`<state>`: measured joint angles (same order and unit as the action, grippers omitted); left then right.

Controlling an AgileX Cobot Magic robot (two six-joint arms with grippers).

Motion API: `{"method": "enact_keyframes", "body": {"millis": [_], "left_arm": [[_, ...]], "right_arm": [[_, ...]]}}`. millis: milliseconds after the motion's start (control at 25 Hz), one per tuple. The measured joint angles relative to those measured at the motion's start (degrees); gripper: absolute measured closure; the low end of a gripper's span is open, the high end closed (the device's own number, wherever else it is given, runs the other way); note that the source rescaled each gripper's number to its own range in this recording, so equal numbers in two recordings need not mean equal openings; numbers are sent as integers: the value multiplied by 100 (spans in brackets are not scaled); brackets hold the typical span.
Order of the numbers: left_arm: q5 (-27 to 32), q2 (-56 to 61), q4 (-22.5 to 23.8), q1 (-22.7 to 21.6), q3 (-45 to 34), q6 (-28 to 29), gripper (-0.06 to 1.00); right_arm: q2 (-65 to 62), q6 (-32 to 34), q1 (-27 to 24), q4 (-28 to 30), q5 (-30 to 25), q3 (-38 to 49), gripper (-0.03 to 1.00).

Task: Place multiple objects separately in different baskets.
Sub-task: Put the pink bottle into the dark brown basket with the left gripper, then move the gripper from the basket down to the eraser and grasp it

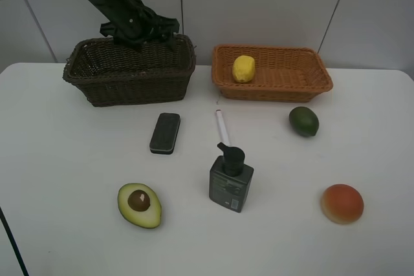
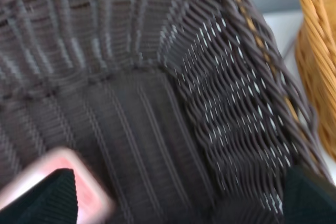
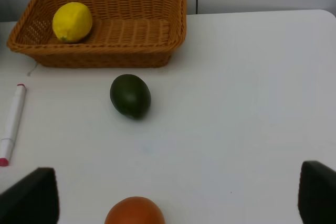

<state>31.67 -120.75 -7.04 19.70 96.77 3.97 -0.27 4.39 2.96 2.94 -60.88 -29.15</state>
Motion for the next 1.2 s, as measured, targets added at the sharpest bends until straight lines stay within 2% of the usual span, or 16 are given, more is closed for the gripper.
{"method": "enact_keyframes", "body": {"millis": [240,280,360,600,760,960,1200], "left_arm": [[3062,497,-15,51,1038,411,-5],[3406,532,34,96,1096,576,-5],[3650,584,204,225,1042,833,-5],[3686,590,438,903,86,1300,-5],[3595,571,459,1062,-659,1587,-5],[2432,323,497,1069,-1302,1619,-5],[1181,-257,523,1069,-1396,1614,-5]], "right_arm": [[0,0,0,0,0,0,-3],[0,0,0,0,0,0,-3],[0,0,0,0,0,0,-3],[0,0,0,0,0,0,-3],[0,0,0,0,0,0,-3],[0,0,0,0,0,0,-3],[0,0,0,0,0,0,-3]]}}
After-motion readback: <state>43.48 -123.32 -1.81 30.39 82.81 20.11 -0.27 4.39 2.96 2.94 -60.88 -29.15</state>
